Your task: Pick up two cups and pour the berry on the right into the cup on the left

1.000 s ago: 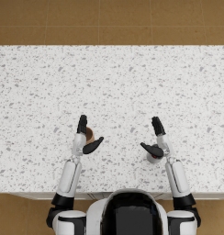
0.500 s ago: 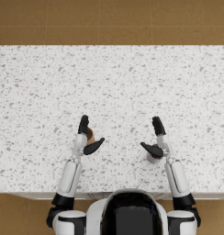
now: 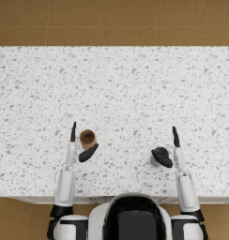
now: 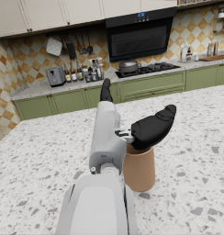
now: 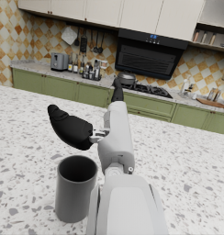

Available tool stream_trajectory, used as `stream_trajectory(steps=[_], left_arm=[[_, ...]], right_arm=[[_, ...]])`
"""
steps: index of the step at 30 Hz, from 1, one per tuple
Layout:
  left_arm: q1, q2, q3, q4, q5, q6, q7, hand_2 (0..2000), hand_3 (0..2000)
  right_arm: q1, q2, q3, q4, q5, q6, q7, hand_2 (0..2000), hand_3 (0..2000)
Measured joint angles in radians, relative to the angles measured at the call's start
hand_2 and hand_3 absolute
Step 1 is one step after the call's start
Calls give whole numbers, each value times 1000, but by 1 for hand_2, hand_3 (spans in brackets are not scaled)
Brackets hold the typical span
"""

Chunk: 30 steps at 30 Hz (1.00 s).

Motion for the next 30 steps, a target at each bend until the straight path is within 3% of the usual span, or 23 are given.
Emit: stream_trajectory(steps=[7,13,30], left_arm=[[-66,2,-19,19,27,0,0,0,0],[-73,14,-12,73,29,0,0,0,0],[6,68,34,277,29,0,0,0,0]], right_arm=[[-111,13,-13,39,27,0,0,0,0],[-160,12,-14,1,29,0,0,0,0],[-125,-35,48,-259,29,25,4,0,0]])
